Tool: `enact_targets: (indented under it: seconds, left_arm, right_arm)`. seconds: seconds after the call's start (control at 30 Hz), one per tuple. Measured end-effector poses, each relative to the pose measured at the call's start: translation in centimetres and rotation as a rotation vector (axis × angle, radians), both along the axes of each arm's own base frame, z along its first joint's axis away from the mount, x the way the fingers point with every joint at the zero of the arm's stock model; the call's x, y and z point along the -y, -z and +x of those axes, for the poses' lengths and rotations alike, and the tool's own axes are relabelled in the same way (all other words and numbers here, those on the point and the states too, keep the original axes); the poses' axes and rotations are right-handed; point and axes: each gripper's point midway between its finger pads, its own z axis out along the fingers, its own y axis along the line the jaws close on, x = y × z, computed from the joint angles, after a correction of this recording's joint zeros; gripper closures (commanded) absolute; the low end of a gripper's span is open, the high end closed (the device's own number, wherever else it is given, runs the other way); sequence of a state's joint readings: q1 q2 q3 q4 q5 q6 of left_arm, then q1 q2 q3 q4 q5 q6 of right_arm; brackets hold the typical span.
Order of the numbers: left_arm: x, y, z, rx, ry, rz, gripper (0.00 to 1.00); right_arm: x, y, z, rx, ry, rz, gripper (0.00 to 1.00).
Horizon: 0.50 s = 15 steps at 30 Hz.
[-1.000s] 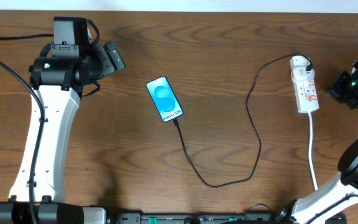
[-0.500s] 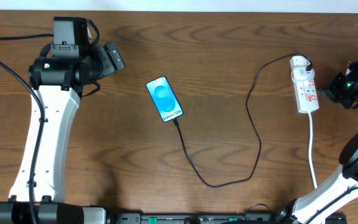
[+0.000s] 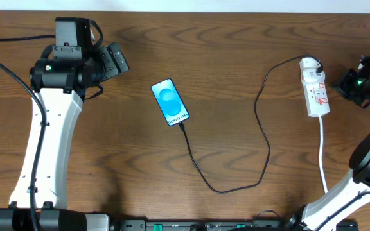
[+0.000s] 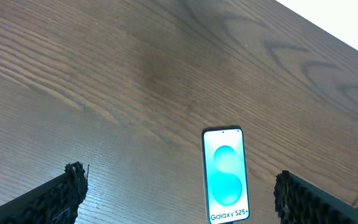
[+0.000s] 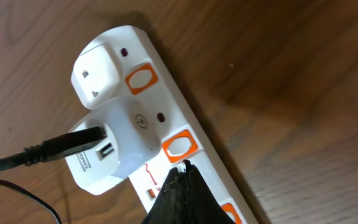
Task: Plug charger to phone and switch on socket
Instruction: 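Press the orange switch beside the charger with the right gripper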
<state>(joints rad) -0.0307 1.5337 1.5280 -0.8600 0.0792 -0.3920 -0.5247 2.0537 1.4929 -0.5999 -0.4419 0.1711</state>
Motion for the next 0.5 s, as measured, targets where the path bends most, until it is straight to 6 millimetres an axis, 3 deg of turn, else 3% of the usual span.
enact_targets:
  seconds: [0.37, 0.5]
  left_arm:
    - [0.0, -0.02, 0.03, 0.002, 0.0, 0.0, 0.02]
    - [0.0, -0.02, 0.03, 0.002, 0.0, 0.0, 0.02]
  right_arm:
    - [-0.24, -0.23, 0.9, 0.029, -0.01, -0.014, 0.99]
    - [-0.33, 0.69, 0.89, 0.015, -0.008, -0.001, 0.99]
